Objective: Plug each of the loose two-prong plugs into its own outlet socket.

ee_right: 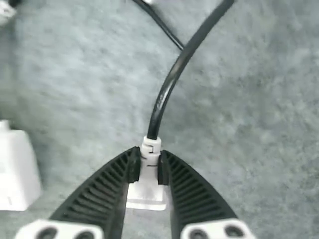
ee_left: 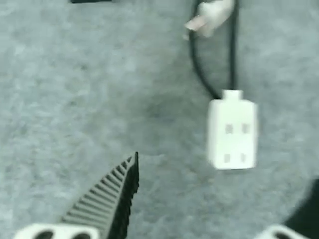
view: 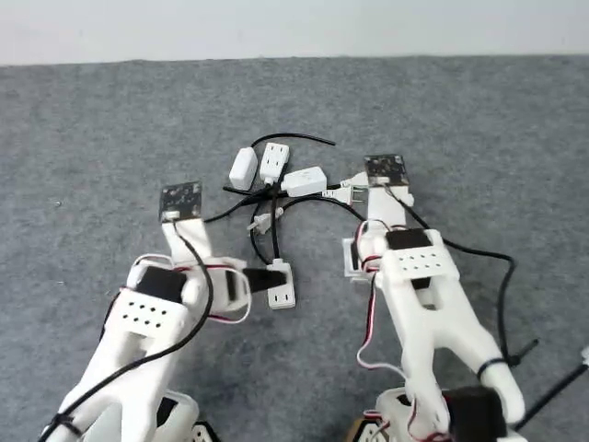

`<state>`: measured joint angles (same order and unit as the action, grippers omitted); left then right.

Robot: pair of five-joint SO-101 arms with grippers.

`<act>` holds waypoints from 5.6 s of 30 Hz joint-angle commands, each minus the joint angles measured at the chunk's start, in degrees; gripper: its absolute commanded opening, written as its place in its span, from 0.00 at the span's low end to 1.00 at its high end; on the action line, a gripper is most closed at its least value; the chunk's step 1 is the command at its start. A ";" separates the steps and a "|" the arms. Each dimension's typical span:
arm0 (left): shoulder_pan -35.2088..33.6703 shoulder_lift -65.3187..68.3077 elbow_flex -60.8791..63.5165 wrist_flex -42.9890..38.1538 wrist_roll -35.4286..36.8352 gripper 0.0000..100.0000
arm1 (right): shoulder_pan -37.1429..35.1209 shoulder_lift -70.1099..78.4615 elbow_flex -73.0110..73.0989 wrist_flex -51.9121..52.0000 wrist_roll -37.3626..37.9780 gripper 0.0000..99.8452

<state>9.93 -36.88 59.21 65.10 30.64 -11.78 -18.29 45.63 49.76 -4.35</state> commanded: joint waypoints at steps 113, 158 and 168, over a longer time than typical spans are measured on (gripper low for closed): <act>-14.42 4.92 4.97 -11.78 -35.25 0.02 | -21.93 -21.58 23.12 -34.24 1.67 0.01; -13.89 4.84 5.32 -11.87 -35.34 0.02 | -23.87 -14.64 19.16 -20.53 10.81 0.01; -13.89 4.84 5.32 -11.87 -35.34 0.02 | -23.87 -7.52 14.59 -22.02 11.34 0.01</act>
<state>-4.40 -30.64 66.15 54.29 -4.09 -34.90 -28.31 62.42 27.87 6.11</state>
